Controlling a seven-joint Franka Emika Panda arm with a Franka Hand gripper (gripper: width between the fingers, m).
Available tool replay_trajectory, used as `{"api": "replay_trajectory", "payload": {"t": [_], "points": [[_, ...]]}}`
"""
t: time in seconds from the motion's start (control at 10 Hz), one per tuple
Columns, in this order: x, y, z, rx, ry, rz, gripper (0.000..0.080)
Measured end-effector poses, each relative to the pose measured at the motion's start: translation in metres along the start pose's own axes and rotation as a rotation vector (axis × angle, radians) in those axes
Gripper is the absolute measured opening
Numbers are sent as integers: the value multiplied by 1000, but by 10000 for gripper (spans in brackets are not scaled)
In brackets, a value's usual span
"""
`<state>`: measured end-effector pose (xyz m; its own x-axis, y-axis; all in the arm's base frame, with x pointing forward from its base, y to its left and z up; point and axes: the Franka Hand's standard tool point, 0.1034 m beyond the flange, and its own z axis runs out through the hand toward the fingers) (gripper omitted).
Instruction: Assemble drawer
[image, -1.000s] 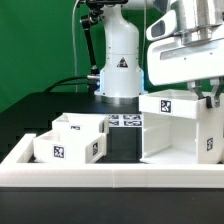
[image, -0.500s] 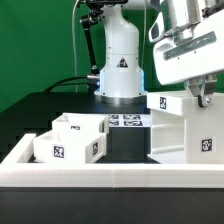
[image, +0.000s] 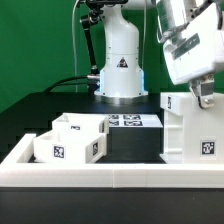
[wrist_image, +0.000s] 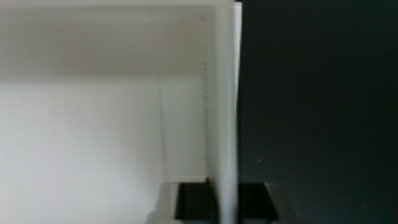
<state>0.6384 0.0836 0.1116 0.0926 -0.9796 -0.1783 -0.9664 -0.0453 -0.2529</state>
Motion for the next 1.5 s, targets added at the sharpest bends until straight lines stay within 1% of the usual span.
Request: {"api": "replay_trajectory", "payload": {"t": [0.1,0.2,0.4,0.5,0.6,0.7,0.8,0.9,1.0,1.1,1.2,1.3,1.5], "points": [[0,-2,3,-17,-8,7,47],[0,-3,5,-26,-13,6,48],[-1,-3,5,-27,-13,1,48],[-1,-2,6,-29,-13,-3,163],[0,-2,6,-29,-13,-31,163],[5,-1,5,-31,-15,-98,356],[6,-2,5,-28,-19,-122,523],[4,-2,1,-25,-21,-191,523],[2,-1,-7,-18,-24,-269,624],[1,1,-17,-10,-25,-343,644],[0,3,-25,-2,-27,-400,644],[4,5,-30,0,-28,-507,644],[5,6,-29,-1,-27,-513,648]]}}
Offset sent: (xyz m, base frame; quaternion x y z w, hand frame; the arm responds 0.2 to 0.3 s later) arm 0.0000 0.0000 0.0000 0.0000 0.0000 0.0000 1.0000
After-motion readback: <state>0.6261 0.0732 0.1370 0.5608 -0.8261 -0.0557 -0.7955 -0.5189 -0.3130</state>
